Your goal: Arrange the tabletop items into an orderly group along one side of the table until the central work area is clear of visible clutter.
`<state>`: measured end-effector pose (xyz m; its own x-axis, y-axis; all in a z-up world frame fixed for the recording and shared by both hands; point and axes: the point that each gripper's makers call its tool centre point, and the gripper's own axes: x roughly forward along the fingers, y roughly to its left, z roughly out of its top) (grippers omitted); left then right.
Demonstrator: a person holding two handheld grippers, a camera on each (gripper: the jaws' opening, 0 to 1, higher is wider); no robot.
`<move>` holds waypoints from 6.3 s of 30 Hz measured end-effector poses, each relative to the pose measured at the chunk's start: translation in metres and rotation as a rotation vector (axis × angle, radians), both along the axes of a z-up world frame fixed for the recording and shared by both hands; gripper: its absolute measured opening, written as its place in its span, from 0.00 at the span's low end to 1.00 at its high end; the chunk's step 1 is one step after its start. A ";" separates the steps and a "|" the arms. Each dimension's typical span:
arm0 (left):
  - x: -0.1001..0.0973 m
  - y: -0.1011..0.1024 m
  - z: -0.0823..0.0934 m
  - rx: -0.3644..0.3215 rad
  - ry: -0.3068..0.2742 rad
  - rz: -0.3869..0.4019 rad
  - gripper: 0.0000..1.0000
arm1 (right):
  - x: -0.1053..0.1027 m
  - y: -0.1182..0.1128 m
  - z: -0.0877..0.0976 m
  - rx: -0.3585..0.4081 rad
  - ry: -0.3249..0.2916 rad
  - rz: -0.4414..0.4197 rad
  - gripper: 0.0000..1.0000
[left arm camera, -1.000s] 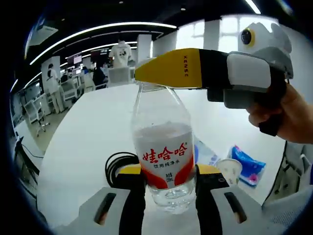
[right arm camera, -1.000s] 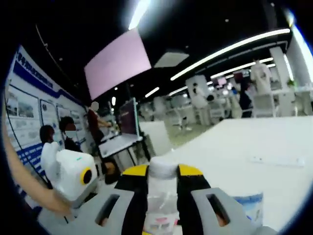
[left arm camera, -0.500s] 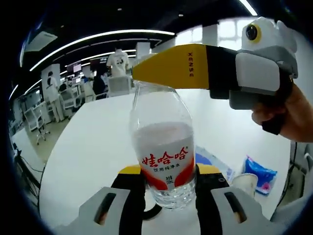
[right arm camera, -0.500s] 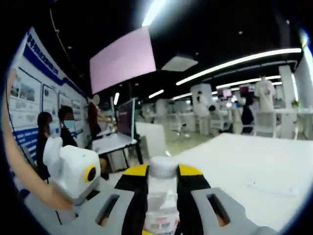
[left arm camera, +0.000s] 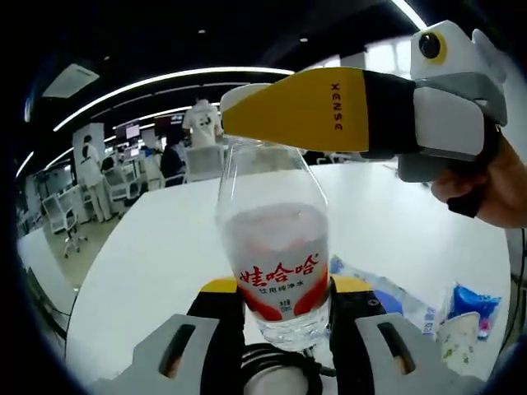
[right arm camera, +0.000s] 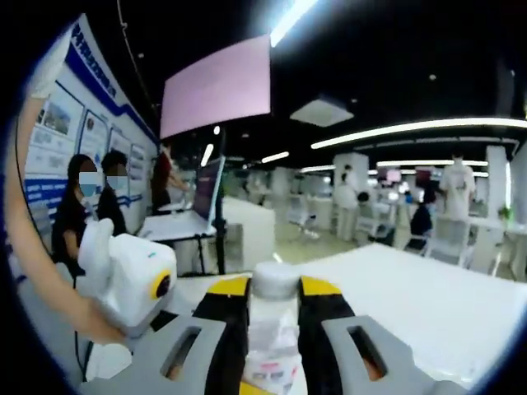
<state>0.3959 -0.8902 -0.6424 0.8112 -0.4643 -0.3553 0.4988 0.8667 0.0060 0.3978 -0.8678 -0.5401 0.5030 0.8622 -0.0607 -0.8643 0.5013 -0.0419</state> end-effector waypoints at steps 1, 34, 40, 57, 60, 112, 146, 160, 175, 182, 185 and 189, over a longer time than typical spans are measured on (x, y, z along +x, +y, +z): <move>0.004 0.001 0.000 0.004 -0.008 -0.001 0.36 | 0.006 0.001 -0.001 0.003 -0.001 -0.002 0.17; 0.061 0.015 -0.060 0.067 0.038 0.013 0.36 | 0.053 0.017 -0.066 -0.063 0.051 0.102 0.17; 0.063 0.016 -0.063 0.050 0.024 0.064 0.36 | 0.053 0.017 -0.064 -0.043 0.047 0.118 0.17; 0.054 0.016 -0.062 0.022 -0.052 0.083 0.36 | 0.043 0.018 -0.064 -0.039 -0.006 0.149 0.18; 0.053 0.017 -0.062 0.006 -0.068 0.089 0.37 | 0.041 0.021 -0.064 -0.031 -0.022 0.150 0.18; 0.006 0.033 -0.022 0.043 0.061 0.082 0.66 | 0.005 -0.086 -0.017 0.147 0.158 -0.146 0.63; -0.033 0.045 0.002 0.183 0.089 0.054 0.69 | -0.061 -0.130 -0.002 0.241 0.303 -0.270 0.62; -0.037 0.025 -0.009 0.255 0.079 -0.031 0.65 | -0.071 -0.141 -0.015 0.192 0.339 -0.306 0.61; -0.023 -0.017 -0.010 0.340 0.043 -0.199 0.61 | -0.087 -0.172 -0.038 0.302 0.442 -0.433 0.59; -0.019 -0.037 -0.011 0.333 0.042 -0.250 0.59 | -0.102 -0.180 -0.050 0.371 0.488 -0.483 0.57; -0.017 -0.045 -0.014 0.356 0.041 -0.281 0.59 | -0.111 -0.183 -0.057 0.379 0.506 -0.500 0.56; -0.015 -0.055 -0.020 0.353 0.061 -0.304 0.59 | -0.127 -0.191 -0.065 0.430 0.532 -0.549 0.53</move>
